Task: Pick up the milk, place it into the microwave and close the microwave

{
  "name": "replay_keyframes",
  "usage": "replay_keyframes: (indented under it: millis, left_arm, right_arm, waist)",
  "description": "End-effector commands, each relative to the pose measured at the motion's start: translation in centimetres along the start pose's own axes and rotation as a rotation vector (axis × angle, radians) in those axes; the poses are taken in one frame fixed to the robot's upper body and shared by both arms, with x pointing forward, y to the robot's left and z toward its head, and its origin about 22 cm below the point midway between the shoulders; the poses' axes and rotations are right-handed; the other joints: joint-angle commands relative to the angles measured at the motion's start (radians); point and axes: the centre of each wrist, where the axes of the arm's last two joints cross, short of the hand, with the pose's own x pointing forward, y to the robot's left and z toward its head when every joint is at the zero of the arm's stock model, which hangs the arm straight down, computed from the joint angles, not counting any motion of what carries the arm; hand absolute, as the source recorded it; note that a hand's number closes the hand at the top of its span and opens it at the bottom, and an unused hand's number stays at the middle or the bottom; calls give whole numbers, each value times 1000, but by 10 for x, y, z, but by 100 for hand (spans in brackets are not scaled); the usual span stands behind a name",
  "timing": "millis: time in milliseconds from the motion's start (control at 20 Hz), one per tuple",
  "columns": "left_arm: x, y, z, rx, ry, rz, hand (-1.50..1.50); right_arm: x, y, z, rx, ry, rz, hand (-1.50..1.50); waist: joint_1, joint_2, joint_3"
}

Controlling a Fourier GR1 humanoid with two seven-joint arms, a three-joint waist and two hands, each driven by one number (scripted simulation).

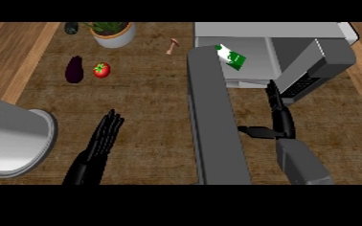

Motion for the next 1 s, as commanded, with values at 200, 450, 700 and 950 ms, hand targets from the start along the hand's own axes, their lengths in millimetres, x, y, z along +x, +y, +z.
replay_keyframes:
  millis: [200, 450, 700, 950]
  left_arm:
    - [-7, 3, 1, -142, 77, 6, 150]
    - [-23, -8, -17, -165, 118, -97, 150]
    - [-25, -26, -9, -306, 160, -181, 150]
    - [-43, -45, -15, -470, 199, -259, 150]
  right_arm:
    - [-14, -12, 36, 18, -88, -241, -150]
    - [-15, -27, 55, 30, -114, -265, -150]
    - [-6, -60, 64, 19, -134, -238, -150]
    - [6, -81, 82, 48, -134, -246, -150]
  waist:
    - [-21, -7, -2]
    - [-42, -11, -3]
    - [-41, -14, -3]
    - [-54, -14, -4]
